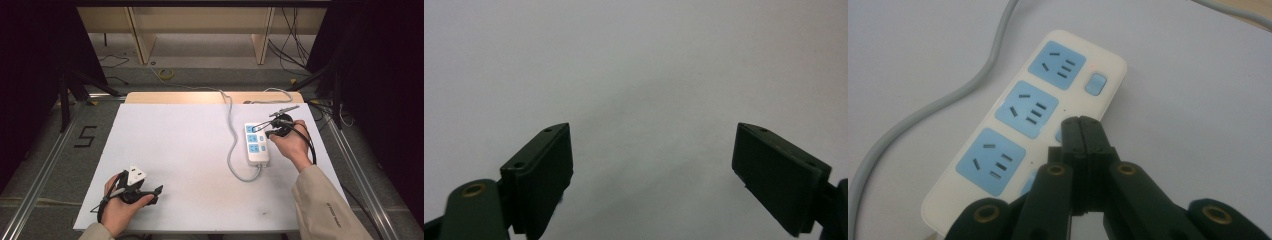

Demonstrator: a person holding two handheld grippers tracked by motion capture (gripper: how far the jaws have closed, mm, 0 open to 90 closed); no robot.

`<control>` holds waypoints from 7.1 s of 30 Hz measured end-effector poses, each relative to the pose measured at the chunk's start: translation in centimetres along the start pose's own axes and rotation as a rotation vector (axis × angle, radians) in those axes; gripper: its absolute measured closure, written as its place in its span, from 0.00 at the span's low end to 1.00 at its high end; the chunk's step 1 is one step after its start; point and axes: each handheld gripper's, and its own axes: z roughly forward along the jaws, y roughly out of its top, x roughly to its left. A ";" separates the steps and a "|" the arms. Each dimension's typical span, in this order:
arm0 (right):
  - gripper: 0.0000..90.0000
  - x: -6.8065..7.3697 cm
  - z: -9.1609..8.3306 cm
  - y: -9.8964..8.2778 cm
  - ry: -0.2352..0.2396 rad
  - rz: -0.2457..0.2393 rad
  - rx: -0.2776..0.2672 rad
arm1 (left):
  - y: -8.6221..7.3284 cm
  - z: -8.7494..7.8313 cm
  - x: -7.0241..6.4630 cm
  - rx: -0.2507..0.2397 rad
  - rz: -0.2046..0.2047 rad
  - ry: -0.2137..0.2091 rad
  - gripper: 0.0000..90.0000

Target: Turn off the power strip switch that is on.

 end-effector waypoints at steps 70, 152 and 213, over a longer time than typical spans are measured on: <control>1.00 -0.6 2.8 3.1 -0.009 0.024 0.027 | 0.0 0.0 0.0 -0.007 -0.007 -0.001 0.18; 1.00 -1.1 5.2 4.8 -0.036 0.035 0.082 | 0.0 0.0 0.1 -0.005 -0.006 -0.005 0.19; 1.00 -0.9 6.3 4.6 -0.053 0.043 0.127 | 0.0 0.0 0.1 -0.005 -0.007 -0.006 0.19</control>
